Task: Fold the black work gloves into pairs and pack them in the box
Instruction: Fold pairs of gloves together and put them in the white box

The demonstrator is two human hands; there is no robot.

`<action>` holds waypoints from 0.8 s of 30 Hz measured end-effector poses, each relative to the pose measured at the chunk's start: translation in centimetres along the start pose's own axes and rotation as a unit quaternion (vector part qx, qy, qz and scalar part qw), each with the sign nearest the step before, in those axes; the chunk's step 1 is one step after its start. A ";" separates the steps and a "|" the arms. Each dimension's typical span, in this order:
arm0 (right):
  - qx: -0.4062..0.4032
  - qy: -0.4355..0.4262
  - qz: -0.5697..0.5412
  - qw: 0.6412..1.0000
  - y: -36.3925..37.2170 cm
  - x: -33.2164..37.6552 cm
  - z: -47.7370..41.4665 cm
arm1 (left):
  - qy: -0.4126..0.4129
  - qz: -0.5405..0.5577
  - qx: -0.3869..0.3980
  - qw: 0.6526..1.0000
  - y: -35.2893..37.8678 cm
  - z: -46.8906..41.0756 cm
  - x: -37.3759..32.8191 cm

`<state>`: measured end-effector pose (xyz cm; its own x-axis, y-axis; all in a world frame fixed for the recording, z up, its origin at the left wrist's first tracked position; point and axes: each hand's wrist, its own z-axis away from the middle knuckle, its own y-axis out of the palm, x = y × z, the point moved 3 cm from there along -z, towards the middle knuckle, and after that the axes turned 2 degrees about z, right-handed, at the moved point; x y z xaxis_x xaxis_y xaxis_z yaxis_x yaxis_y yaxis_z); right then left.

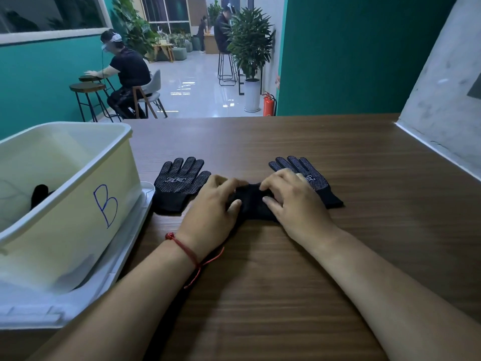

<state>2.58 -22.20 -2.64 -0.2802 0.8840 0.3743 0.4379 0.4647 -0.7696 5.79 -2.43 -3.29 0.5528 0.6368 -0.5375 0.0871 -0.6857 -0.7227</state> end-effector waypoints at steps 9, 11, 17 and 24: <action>0.072 -0.023 0.046 0.996 0.3 0.2 0.4 | -0.019 -0.053 0.065 0.996 -0.2 0.2 -0.3; 0.078 -0.021 0.037 0.996 0.1 0.3 0.3 | 0.066 -0.046 0.069 0.994 -0.9 0.3 -0.5; 0.106 -0.005 0.027 0.994 -0.4 0.5 0.6 | 0.145 -0.094 0.086 0.981 -0.8 0.1 -0.9; 0.098 -0.069 0.000 0.993 -0.6 1.2 0.9 | 0.180 -0.115 0.046 0.976 -1.3 0.2 -2.1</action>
<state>1.28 -21.49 -2.21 -0.3997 0.8624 0.3107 0.2671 0.4339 -0.8605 4.37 -2.81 -1.32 0.7845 0.5931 -0.1811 0.1777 -0.4947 -0.8507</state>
